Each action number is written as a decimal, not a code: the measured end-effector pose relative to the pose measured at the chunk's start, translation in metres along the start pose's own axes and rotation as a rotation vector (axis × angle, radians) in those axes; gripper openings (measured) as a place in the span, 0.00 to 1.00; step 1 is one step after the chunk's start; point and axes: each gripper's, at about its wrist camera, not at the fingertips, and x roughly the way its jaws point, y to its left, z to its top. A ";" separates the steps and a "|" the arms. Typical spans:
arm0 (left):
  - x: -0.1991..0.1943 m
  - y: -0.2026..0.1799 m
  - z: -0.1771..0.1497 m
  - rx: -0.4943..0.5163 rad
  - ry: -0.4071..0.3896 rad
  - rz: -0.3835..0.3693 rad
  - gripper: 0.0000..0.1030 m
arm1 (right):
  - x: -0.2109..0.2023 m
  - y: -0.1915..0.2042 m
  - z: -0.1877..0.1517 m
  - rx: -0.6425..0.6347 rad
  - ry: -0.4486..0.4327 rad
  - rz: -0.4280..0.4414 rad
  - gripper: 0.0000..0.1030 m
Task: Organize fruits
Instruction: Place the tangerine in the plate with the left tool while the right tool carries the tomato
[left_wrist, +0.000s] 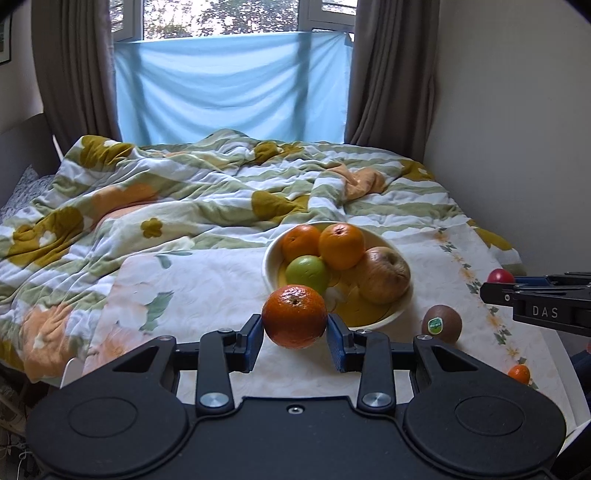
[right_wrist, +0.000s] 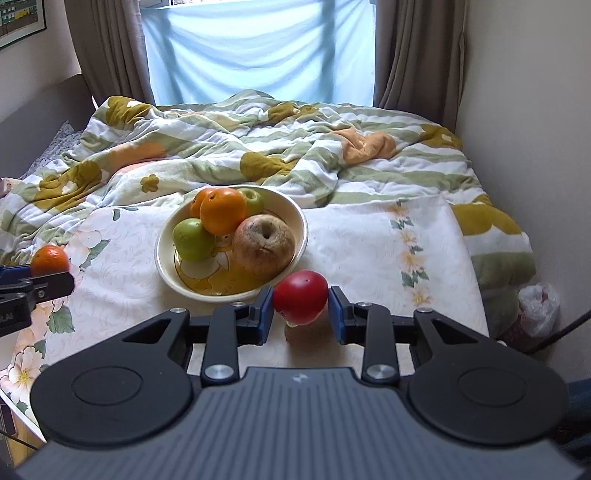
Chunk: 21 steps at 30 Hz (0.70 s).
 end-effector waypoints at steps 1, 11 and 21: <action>0.005 -0.002 0.003 0.008 0.003 -0.006 0.40 | 0.001 -0.001 0.002 -0.001 -0.003 0.001 0.46; 0.058 -0.019 0.024 0.093 0.054 -0.062 0.40 | 0.024 -0.004 0.017 0.024 0.002 -0.001 0.46; 0.113 -0.035 0.031 0.186 0.119 -0.104 0.40 | 0.053 -0.004 0.030 0.057 0.028 -0.020 0.46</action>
